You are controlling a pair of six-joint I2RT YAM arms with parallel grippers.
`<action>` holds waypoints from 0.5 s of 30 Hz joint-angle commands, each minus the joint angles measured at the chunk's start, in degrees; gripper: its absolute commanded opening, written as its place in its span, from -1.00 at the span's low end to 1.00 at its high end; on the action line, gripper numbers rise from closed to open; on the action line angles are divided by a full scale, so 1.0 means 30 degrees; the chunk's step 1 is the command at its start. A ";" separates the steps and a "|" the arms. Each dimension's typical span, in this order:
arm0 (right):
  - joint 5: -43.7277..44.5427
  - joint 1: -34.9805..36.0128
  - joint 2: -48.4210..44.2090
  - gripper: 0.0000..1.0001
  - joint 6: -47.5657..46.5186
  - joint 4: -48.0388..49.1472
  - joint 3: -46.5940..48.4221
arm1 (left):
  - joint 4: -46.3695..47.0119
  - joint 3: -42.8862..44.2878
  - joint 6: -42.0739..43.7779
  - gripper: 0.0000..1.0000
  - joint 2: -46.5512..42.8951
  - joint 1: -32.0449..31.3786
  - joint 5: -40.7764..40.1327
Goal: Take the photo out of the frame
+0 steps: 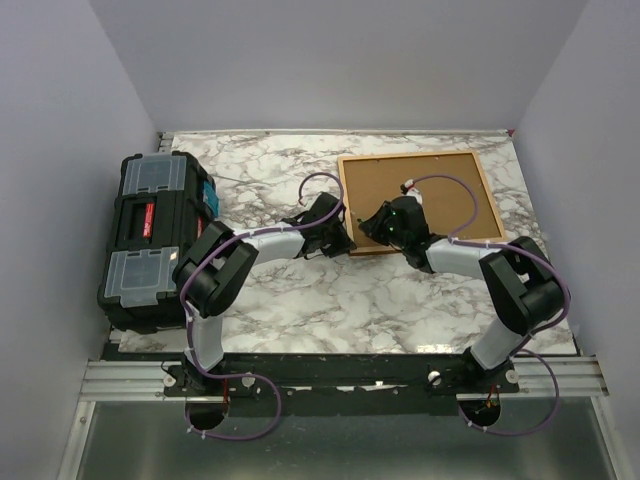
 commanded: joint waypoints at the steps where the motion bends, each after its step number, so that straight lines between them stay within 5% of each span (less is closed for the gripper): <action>1: 0.2442 -0.0210 0.0490 -0.99 0.1211 0.0675 0.0897 | -0.2363 -0.1039 0.0150 -0.49 0.1176 -0.0261 0.0135; 15: 0.4052 -0.0193 0.0610 -0.99 0.0681 -0.1193 0.4338 | -0.2483 -0.0881 0.0887 -0.46 0.0741 -0.0276 0.0200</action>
